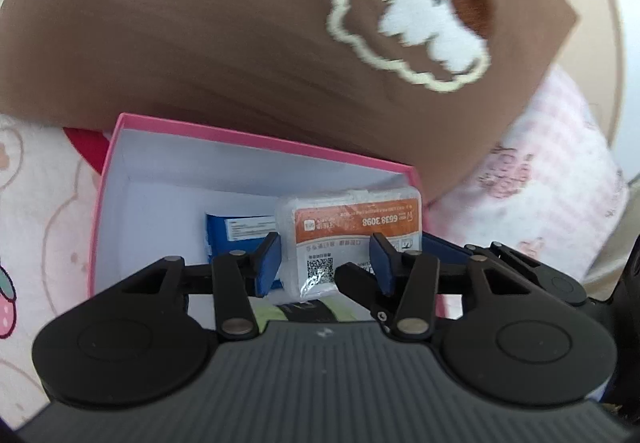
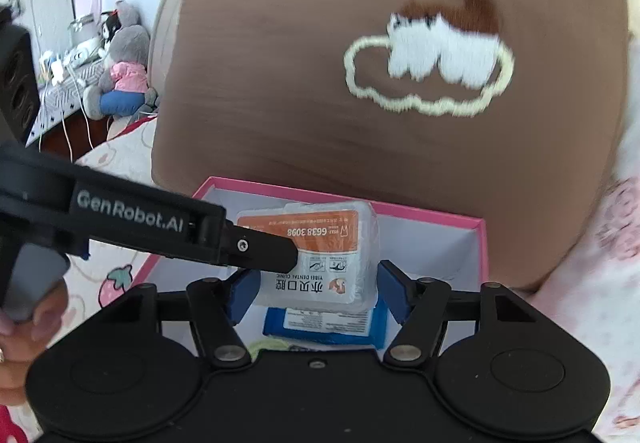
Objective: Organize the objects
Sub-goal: 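Carry the floss box over the pink box and lower it inside, then open the right tool to release the floss box onto the blue packet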
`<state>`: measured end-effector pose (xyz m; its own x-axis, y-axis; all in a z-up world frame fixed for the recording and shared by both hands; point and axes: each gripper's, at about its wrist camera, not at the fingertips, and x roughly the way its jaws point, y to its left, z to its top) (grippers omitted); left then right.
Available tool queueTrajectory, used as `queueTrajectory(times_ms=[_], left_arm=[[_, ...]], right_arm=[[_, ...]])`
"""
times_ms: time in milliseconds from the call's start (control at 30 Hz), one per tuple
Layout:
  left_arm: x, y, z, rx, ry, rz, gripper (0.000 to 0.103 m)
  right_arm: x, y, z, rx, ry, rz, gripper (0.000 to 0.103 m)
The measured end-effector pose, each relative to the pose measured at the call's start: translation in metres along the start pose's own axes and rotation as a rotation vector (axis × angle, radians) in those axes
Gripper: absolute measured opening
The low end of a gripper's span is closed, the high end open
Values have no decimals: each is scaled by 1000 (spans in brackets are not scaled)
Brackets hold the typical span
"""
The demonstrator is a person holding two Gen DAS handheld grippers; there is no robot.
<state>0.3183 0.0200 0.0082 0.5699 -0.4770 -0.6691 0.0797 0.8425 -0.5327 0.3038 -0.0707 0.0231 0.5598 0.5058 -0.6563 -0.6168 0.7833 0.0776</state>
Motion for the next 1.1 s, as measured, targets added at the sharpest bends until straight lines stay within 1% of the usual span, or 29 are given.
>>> queueTrajectory(times_ms=[100, 233, 333, 433, 567, 733, 900, 967, 1100], left_arm=[[16, 6, 3, 1, 3, 32, 47], [33, 18, 2, -20, 1, 35, 45], [46, 28, 1, -46, 14, 44, 44], [61, 34, 2, -51, 38, 58, 44], [74, 43, 4, -107, 85, 53, 45], [83, 37, 8, -60, 69, 83, 45], [95, 43, 6, -75, 98, 76, 43], [96, 43, 3, -58, 96, 88, 42], [91, 40, 3, -18, 78, 102, 42]], right_arm=[[20, -8, -1, 43, 20, 17, 68], [42, -15, -3, 58, 53, 31, 67], [58, -19, -6, 69, 91, 46, 67], [73, -24, -9, 96, 128, 50, 67], [81, -27, -15, 88, 145, 51, 67], [89, -36, -13, 143, 180, 80, 67], [100, -39, -11, 130, 229, 56, 67], [104, -38, -11, 135, 252, 48, 67], [107, -33, -9, 137, 254, 33, 67]])
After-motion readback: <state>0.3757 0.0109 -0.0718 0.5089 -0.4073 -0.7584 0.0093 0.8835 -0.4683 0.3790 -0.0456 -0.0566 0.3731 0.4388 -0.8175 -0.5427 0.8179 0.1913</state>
